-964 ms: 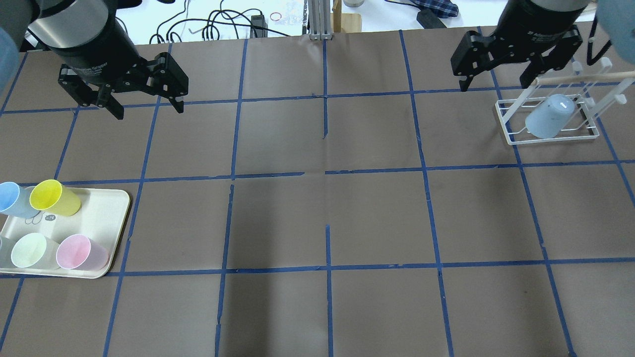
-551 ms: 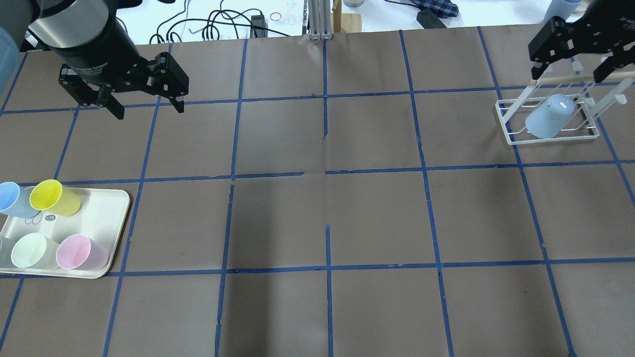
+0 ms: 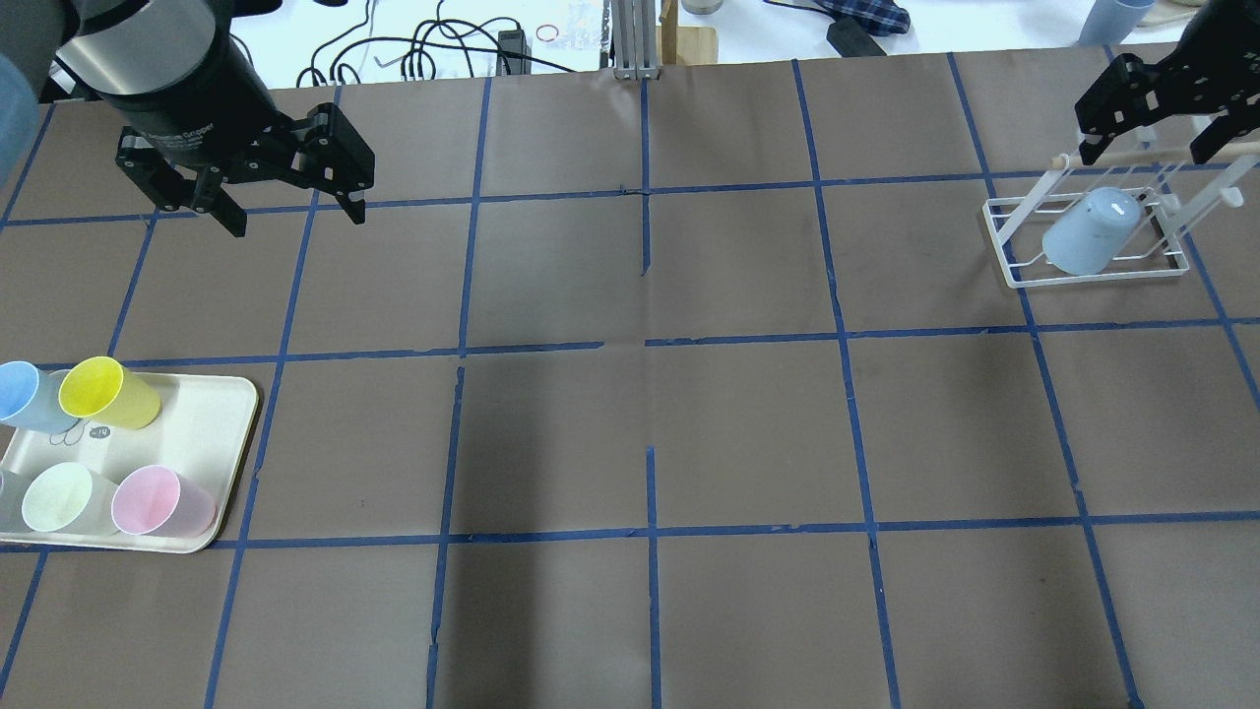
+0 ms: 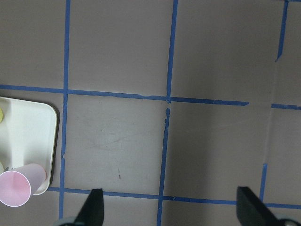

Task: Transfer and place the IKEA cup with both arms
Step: 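Lower the right gripper and close it on the light blue cup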

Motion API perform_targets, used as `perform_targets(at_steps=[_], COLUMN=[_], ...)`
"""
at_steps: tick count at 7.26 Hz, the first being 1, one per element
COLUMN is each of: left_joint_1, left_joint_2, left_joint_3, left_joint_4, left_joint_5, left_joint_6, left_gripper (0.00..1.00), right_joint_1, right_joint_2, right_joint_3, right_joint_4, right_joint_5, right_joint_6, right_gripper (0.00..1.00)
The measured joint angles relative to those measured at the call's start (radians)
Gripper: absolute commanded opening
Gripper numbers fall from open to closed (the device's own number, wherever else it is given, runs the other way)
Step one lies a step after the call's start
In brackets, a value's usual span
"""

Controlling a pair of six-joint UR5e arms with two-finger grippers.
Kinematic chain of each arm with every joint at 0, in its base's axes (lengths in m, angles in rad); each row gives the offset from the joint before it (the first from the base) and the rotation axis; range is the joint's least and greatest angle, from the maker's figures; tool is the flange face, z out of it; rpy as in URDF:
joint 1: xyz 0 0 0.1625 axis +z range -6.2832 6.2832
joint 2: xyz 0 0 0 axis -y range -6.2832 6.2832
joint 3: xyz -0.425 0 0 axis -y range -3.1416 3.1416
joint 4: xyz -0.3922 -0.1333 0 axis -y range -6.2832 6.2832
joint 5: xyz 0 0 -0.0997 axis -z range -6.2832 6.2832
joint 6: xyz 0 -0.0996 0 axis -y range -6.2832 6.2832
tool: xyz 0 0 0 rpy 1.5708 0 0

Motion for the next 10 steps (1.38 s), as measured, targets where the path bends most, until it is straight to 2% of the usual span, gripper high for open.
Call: perform_targets(at_steps=[4, 10], left_joint_1=[0.0, 0.0], left_joint_2=[-0.001, -0.001], left_joint_3=[0.0, 0.0], left_joint_4=[0.0, 0.0], left_joint_5=[-0.001, -0.002], left_joint_6=[0.0, 0.0], left_gripper=[1.0, 1.0], right_joint_1=[-0.035, -0.072], right_joint_2=[0.167, 0.213], right_joint_3=[0.001, 0.013], right_joint_4=[-0.171, -0.179], right_joint_5=[0.002, 0.0], right_joint_6=[-0.143, -0.137], right_gripper=[1.0, 1.0])
